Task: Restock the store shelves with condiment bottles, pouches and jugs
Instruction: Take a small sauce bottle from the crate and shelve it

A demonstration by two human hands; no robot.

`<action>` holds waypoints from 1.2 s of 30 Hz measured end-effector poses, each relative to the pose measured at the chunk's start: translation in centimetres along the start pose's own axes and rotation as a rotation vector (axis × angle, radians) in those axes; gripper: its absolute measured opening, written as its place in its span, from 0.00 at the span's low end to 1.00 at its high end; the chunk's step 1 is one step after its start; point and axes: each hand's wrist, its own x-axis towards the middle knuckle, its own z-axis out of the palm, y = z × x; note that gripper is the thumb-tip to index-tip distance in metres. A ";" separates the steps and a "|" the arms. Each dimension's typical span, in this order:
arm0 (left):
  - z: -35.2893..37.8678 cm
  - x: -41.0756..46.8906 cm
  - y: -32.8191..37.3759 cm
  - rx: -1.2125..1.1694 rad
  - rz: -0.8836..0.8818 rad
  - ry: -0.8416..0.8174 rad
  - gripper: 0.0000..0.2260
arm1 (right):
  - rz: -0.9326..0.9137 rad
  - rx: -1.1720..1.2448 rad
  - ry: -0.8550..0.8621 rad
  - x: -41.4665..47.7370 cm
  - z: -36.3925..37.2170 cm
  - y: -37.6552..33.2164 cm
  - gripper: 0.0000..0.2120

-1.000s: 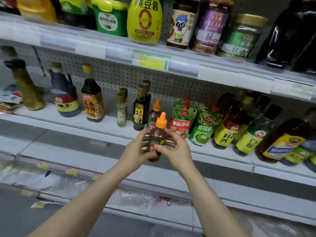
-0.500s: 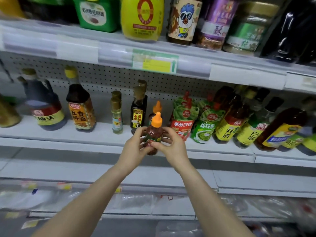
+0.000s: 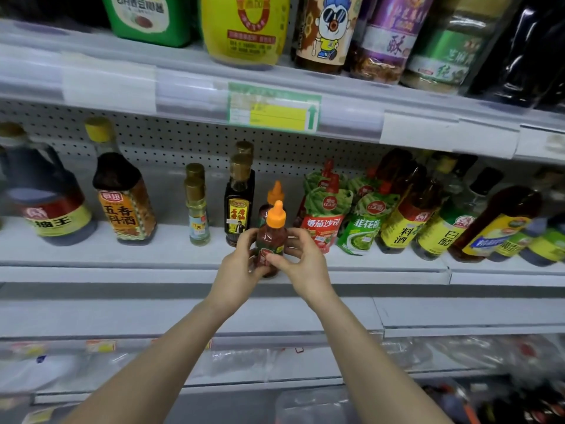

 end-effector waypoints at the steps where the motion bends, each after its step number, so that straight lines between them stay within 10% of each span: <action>1: 0.0 0.1 -0.1 0.012 -0.016 -0.012 0.32 | 0.008 0.004 0.000 0.0 0.1 0.1 0.23; 36: 3.0 5.9 -1.0 0.242 -0.020 0.051 0.24 | 0.094 -0.066 -0.022 4.5 0.4 1.6 0.23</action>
